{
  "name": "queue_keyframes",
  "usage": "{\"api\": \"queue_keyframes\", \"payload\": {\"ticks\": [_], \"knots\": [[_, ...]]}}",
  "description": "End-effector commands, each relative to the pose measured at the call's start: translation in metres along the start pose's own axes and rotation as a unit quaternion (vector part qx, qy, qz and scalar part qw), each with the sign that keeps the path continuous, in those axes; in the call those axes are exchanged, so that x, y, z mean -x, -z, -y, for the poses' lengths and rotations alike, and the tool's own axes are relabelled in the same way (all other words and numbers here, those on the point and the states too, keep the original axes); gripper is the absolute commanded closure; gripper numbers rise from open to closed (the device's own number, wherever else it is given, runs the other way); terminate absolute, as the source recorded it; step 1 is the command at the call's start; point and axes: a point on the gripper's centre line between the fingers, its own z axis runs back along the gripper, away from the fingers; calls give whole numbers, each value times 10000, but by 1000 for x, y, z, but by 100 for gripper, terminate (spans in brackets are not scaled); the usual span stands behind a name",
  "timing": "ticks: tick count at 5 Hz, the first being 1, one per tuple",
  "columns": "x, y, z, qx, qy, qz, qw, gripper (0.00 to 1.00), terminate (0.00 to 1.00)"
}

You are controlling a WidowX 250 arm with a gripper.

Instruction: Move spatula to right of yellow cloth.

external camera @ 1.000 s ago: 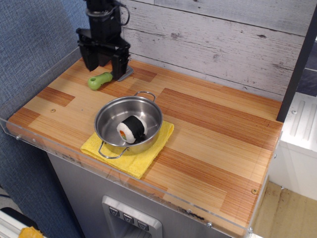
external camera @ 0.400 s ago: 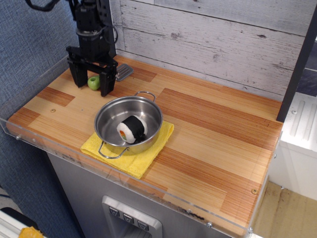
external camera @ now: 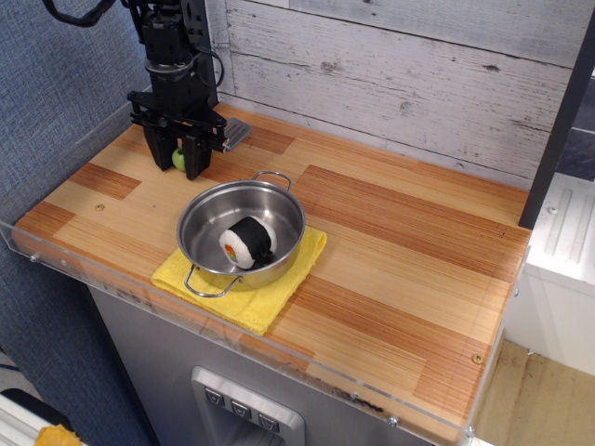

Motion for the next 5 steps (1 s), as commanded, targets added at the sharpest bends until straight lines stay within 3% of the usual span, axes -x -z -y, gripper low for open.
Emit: {"api": "queue_keyframes", "payload": {"ticks": [1, 2, 3, 4, 5], "knots": [[5, -25, 2, -81, -237, 342, 9991, 100, 0], [21, -55, 1, 229, -983, 524, 9935, 100, 0], [43, -90, 20, 472, -1529, 714, 9845, 100, 0], [57, -119, 60, 474, -1523, 768, 9842, 100, 0], [65, -130, 106, 857, -929, 1110, 9857, 100, 0]]}}
